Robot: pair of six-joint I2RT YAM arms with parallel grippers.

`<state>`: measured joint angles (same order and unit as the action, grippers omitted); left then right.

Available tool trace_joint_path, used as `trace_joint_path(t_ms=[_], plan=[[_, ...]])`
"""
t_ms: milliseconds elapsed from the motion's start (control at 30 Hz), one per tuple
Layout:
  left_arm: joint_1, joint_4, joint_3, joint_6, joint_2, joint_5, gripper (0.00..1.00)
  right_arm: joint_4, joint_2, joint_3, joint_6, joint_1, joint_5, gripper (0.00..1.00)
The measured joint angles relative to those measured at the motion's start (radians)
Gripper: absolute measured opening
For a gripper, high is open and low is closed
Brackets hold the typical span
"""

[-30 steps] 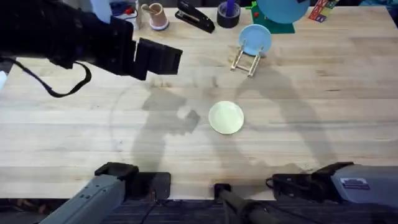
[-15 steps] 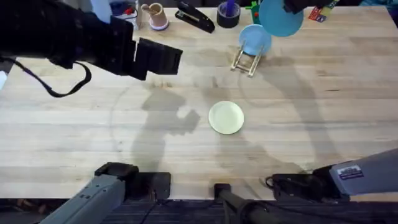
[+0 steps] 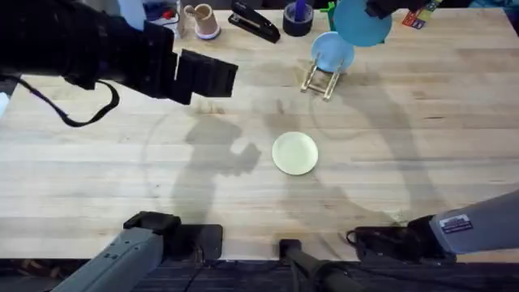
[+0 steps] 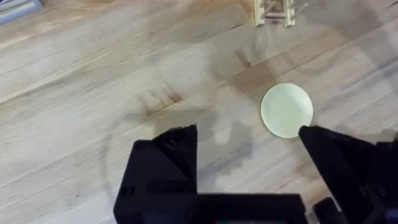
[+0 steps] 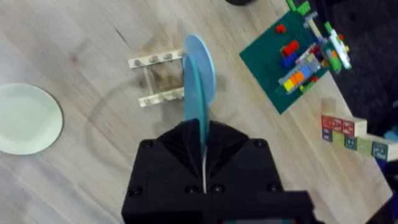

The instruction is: Pick up the plates from the table one by one and place each into a slot on the dish rack.

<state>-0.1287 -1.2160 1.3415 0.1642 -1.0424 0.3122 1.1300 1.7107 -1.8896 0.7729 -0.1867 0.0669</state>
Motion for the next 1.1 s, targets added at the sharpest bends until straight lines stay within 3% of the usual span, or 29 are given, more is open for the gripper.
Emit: trace_joint_path(t_ms=[333,1100], plan=[[0.000,0.000,0.000,0.000,0.000,0.000,0.995,-0.016,0.012,-0.001,0.079,0.000,0.060,0.027],[0.000,0.000,0.000,0.000,0.000,-0.003,0.995,-0.114,0.197,-0.002,0.156,0.000,0.061,0.028]])
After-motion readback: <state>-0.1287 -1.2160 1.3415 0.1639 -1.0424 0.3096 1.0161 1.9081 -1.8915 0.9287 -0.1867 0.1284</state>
